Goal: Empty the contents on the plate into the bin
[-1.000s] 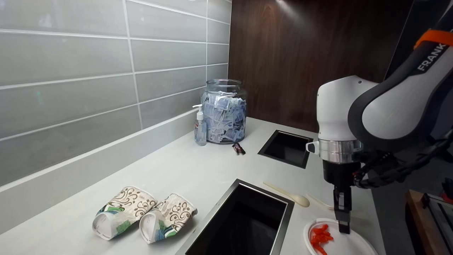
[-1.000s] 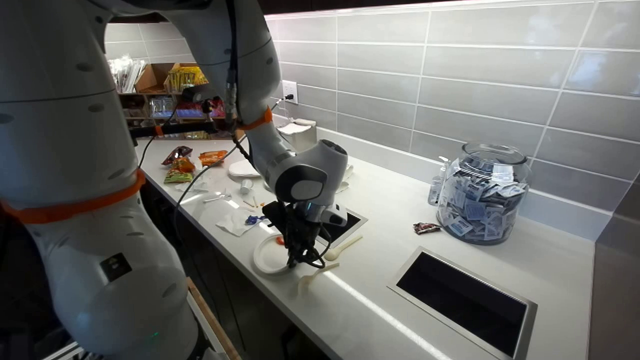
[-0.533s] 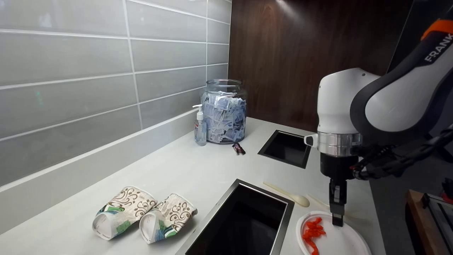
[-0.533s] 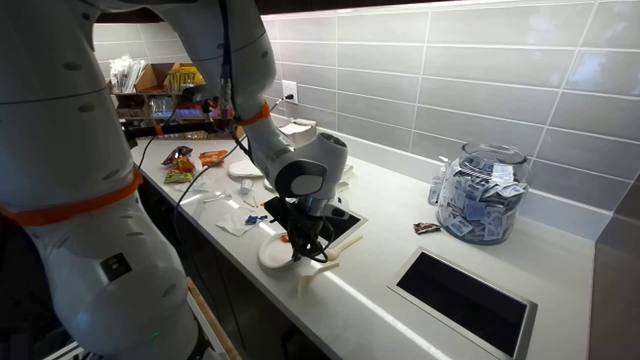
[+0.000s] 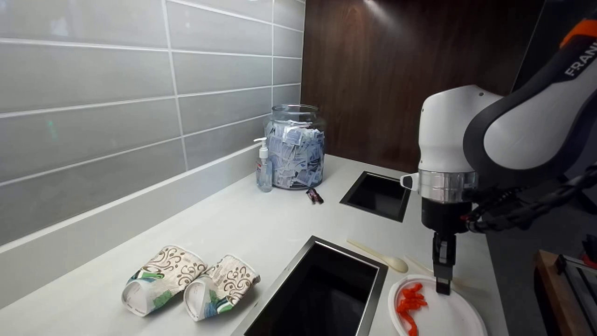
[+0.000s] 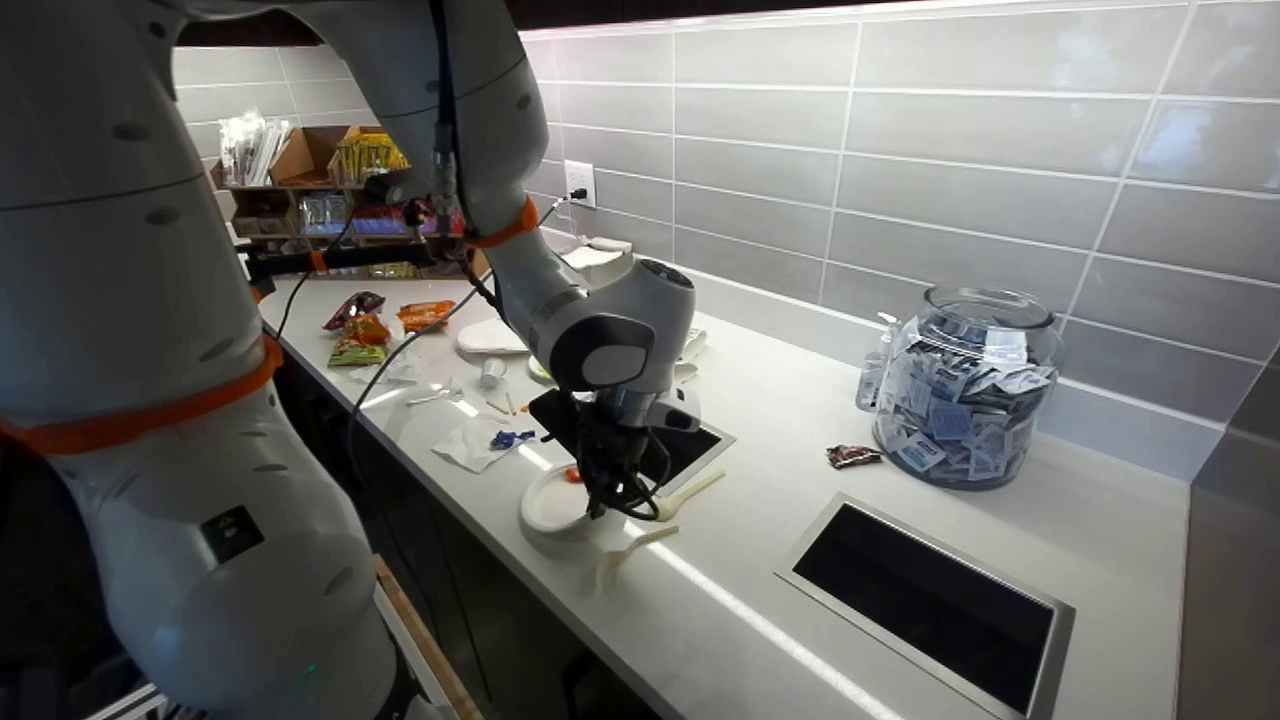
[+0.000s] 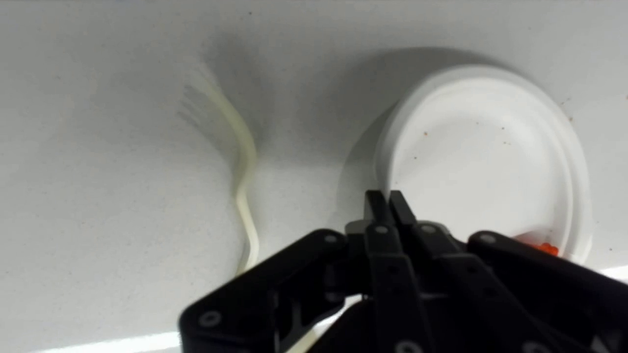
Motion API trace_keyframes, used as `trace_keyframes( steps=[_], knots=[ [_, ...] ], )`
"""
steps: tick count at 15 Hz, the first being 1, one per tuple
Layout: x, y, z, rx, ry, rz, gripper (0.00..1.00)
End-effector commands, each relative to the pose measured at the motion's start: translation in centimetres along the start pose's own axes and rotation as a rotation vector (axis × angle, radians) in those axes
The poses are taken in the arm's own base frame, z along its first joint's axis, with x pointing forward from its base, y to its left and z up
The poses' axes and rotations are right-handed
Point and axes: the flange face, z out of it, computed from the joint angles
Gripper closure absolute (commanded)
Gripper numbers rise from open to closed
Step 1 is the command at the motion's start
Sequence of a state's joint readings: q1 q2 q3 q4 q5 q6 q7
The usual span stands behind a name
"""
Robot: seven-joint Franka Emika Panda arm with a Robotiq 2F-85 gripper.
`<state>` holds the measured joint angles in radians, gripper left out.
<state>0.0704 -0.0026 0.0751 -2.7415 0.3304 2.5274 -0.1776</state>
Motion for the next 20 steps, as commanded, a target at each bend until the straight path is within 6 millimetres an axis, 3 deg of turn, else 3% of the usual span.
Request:
trace_keyframes(
  steps=[1, 20],
  knots=[
    [-0.2, 0.2, -0.2, -0.009, 0.004, -0.006, 0.99],
    [-0.3, 0.4, -0.9, -0.004, 0.014, -0.019, 0.99]
  ],
)
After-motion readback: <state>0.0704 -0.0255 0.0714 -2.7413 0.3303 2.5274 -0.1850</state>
